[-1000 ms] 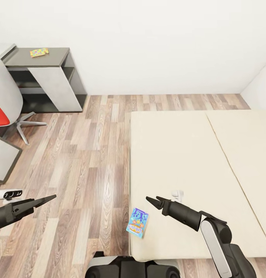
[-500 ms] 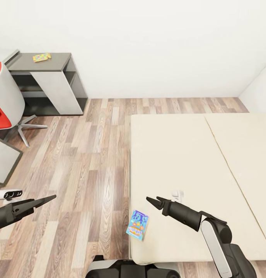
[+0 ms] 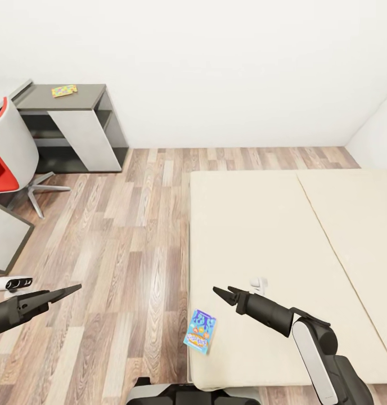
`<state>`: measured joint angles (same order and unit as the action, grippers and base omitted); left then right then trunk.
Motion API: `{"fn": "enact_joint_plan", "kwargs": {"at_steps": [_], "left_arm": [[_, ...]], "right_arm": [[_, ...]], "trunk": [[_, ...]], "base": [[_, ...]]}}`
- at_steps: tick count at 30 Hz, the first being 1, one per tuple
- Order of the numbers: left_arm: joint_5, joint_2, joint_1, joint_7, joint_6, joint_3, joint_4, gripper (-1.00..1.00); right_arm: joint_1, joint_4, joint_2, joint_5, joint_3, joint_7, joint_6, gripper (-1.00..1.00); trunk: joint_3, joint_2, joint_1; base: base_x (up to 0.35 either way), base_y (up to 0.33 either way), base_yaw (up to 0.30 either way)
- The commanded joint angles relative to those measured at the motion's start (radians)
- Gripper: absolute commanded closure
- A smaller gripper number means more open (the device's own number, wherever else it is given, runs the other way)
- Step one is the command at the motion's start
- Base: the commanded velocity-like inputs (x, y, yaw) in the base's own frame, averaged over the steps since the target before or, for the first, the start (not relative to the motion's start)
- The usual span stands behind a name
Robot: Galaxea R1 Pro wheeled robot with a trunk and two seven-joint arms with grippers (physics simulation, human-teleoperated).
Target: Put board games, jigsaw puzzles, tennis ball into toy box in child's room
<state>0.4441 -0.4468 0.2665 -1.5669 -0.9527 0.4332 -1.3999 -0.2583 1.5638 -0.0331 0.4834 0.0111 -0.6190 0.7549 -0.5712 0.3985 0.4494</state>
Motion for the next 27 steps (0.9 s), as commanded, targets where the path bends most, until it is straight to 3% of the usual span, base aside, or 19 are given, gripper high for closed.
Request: {"fn": "enact_joint_plan", "kwargs": {"at_steps": [1, 27], "left_arm": [[-0.001, -0.001, 0.000, -0.004, -0.011, 0.000, 0.000, -1.00], [-0.002, 0.000, 0.000, -0.004, -0.011, -0.001, 0.002, -1.00]], "right_arm": [[-0.001, 0.001, 0.000, 0.003, 0.001, -0.001, 0.006, -1.00], [-0.001, 0.000, -0.001, 0.003, 0.001, 0.001, 0.006, -1.00]], "trunk": [[0.000, 0.001, 0.001], [0.044, 0.001, 0.001]], "base": [[0.000, 0.000, 0.000], [0.000, 0.000, 0.000]]}}
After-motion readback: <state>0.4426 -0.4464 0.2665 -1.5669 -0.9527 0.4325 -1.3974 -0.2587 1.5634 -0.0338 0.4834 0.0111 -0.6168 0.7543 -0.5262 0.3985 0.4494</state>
